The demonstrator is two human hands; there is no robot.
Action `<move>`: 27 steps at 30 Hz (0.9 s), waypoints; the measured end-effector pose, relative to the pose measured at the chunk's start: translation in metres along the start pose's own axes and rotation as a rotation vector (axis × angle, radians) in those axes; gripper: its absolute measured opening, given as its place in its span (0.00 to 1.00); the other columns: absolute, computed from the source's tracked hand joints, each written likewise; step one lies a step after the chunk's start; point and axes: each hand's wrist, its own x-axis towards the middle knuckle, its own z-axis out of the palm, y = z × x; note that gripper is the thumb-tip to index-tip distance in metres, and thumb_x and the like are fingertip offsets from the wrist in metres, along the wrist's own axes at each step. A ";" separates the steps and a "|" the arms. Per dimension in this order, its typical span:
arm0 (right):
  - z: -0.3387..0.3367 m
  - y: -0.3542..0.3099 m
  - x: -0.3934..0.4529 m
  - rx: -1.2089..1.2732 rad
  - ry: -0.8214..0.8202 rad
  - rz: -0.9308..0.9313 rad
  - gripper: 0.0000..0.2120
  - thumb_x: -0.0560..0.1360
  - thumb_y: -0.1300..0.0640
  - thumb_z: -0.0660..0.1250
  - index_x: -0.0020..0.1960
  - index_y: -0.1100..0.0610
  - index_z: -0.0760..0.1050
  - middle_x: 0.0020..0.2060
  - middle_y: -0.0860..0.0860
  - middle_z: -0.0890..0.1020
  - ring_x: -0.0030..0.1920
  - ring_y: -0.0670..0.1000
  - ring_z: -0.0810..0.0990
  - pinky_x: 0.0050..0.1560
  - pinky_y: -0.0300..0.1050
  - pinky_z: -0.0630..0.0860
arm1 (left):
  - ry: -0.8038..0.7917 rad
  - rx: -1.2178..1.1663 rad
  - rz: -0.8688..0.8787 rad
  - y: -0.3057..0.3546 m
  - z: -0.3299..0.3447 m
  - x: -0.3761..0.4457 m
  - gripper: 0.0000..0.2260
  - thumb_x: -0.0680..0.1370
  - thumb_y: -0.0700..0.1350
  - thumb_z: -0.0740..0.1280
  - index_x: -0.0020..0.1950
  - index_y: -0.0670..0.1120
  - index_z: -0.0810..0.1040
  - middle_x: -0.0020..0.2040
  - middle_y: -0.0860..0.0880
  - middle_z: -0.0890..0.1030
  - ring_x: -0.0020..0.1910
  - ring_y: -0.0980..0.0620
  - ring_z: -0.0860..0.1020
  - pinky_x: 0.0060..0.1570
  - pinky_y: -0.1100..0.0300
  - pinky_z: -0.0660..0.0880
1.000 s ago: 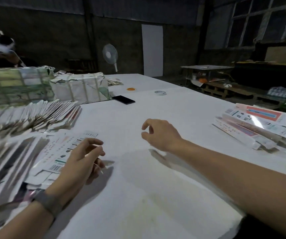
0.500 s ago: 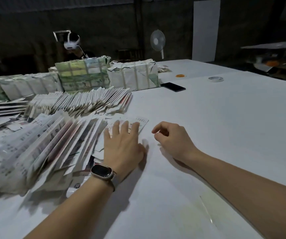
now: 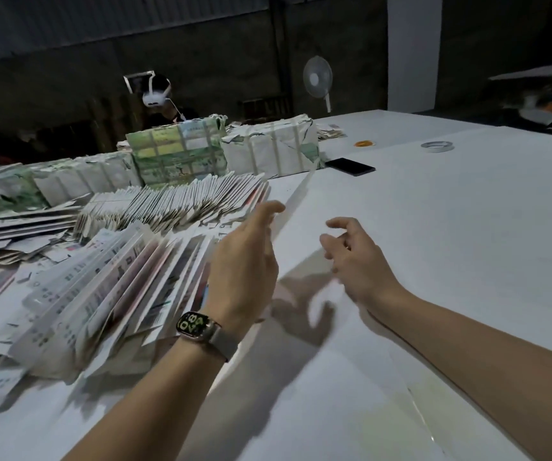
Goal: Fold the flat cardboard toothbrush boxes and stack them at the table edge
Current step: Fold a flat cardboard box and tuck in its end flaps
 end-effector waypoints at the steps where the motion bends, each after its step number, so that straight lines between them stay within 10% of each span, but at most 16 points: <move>1: 0.000 -0.001 0.000 0.017 0.006 0.007 0.11 0.80 0.45 0.63 0.62 0.42 0.70 0.43 0.48 0.79 0.39 0.47 0.77 0.42 0.44 0.71 | 0.046 -0.208 -0.075 0.004 0.000 0.001 0.15 0.80 0.33 0.63 0.62 0.48 0.76 0.51 0.55 0.84 0.47 0.54 0.83 0.41 0.56 0.79; 5: -0.001 -0.009 -0.002 0.189 0.004 0.023 0.12 0.82 0.43 0.60 0.64 0.44 0.70 0.45 0.49 0.82 0.39 0.45 0.82 0.35 0.39 0.77 | 0.047 -0.927 -0.495 0.015 0.016 -0.002 0.11 0.82 0.38 0.64 0.57 0.54 0.75 0.47 0.56 0.84 0.48 0.59 0.84 0.39 0.64 0.81; 9: -0.003 -0.013 -0.007 0.214 -0.045 0.033 0.06 0.83 0.50 0.61 0.56 0.47 0.76 0.44 0.47 0.86 0.42 0.49 0.87 0.37 0.39 0.82 | -0.077 -1.055 -0.773 0.010 0.039 -0.023 0.19 0.80 0.31 0.63 0.63 0.52 0.74 0.46 0.49 0.79 0.42 0.57 0.85 0.37 0.62 0.80; 27: -0.001 -0.015 -0.018 0.266 -0.125 -0.030 0.09 0.84 0.51 0.57 0.62 0.45 0.74 0.47 0.46 0.86 0.45 0.50 0.87 0.42 0.42 0.83 | -0.304 -1.095 -0.698 0.004 0.042 -0.028 0.18 0.73 0.46 0.59 0.62 0.54 0.70 0.46 0.52 0.86 0.45 0.51 0.86 0.39 0.61 0.81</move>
